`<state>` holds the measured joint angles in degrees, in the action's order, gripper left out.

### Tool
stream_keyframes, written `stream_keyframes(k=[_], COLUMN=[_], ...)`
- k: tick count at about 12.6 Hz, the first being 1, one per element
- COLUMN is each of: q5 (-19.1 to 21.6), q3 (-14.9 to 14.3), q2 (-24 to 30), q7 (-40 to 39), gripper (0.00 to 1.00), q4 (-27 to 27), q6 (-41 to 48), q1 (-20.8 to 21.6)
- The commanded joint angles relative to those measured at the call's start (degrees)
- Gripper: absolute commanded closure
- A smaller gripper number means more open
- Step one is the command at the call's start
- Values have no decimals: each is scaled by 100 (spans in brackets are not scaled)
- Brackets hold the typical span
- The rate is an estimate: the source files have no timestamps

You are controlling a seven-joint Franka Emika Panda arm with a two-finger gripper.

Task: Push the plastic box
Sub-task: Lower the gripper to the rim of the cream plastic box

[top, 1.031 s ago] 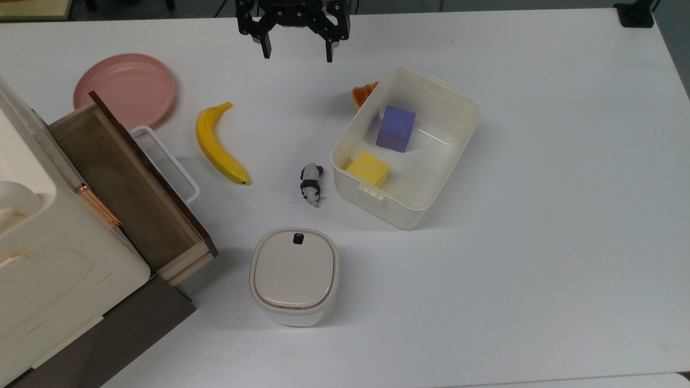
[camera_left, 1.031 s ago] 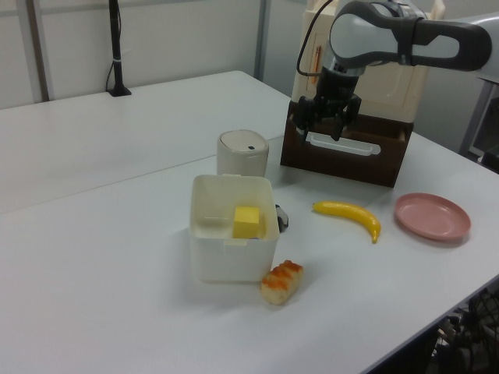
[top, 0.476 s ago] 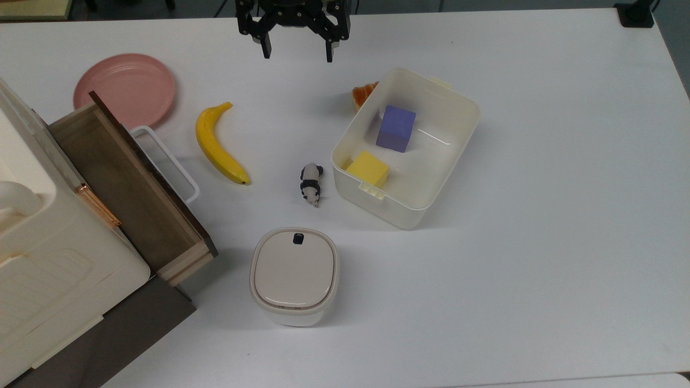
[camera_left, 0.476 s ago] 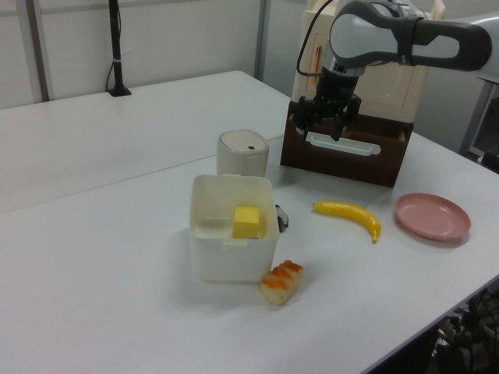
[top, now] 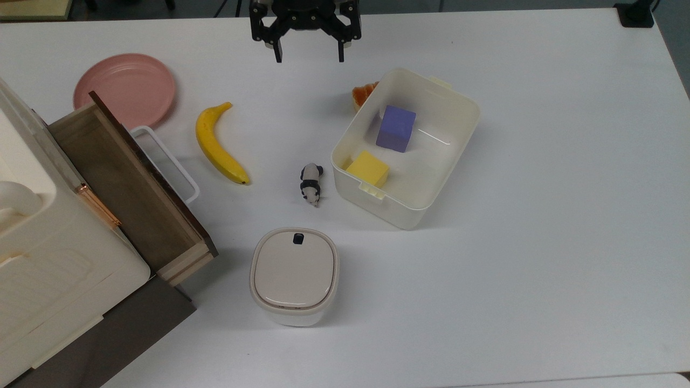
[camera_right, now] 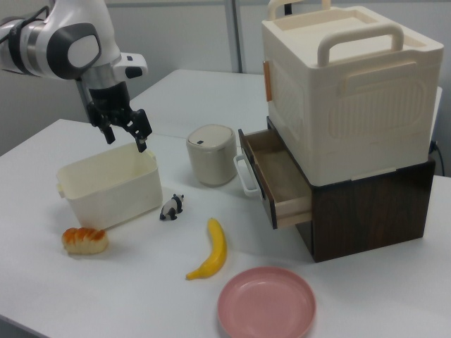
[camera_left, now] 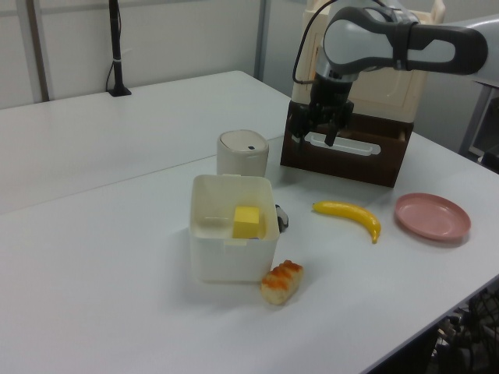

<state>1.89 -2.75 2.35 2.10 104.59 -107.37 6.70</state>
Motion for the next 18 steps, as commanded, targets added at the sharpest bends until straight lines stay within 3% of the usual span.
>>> stream_keyframes(k=[1, 4, 7, 12, 15, 18], q5=[75, 75, 40, -443, -759, -795], q3=[-51, -15, -15, -15, 2, 11], q2=[-67, -120, -226, -296, -480, -630], q7=[-1051, -2122, -3870, -4218, -4235, -4218], gripper=[0, 0, 0, 0, 0, 0], q4=[114, 271, 334, 922, 940, 931], q6=[32, 24, 6, -696, -706, -706], q1=[121, 129, 121, 331, 393, 516])
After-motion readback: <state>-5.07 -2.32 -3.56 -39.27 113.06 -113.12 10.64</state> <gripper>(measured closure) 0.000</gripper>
